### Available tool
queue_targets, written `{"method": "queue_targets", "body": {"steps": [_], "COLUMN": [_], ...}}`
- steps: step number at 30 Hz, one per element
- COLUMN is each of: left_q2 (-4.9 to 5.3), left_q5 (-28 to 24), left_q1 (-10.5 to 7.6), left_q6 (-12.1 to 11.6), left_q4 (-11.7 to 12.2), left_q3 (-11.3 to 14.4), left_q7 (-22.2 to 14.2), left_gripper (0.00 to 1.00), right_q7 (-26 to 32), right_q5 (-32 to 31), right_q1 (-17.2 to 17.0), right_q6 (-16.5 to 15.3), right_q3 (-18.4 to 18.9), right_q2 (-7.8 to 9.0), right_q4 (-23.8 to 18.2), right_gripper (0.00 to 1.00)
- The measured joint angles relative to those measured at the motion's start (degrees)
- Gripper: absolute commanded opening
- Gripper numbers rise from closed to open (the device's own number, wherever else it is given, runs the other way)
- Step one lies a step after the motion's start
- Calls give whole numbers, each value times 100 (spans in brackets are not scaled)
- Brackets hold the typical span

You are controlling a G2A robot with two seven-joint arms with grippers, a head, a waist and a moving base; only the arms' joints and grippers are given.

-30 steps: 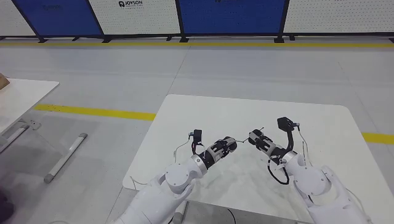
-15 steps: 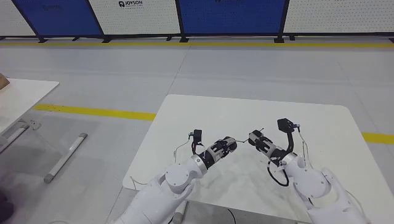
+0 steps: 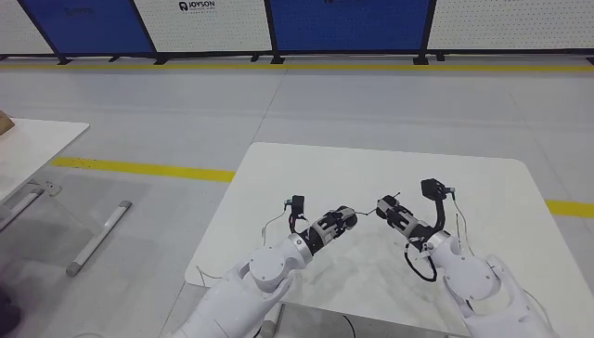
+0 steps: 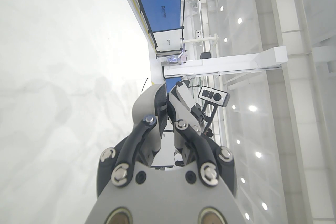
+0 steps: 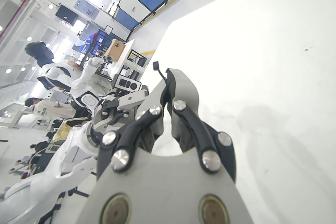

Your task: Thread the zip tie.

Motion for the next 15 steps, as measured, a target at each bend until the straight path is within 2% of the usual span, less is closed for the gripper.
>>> {"method": "queue_targets", "body": {"steps": [8, 15], "left_q2": [0, 0], "left_q5": [0, 0], "left_q1": [0, 0], "left_q6": [0, 0], "left_q4": [0, 0], "left_q3": [0, 0], "left_q7": [0, 0], "left_gripper": [0, 0], "right_q7": [143, 252], "right_q5": [-163, -4], "right_q1": [119, 166], "right_q6": [99, 44], "right_q3": [-133, -135], "right_q2": [-49, -85], "right_q4": [87, 138], "right_gripper": [0, 0]}}
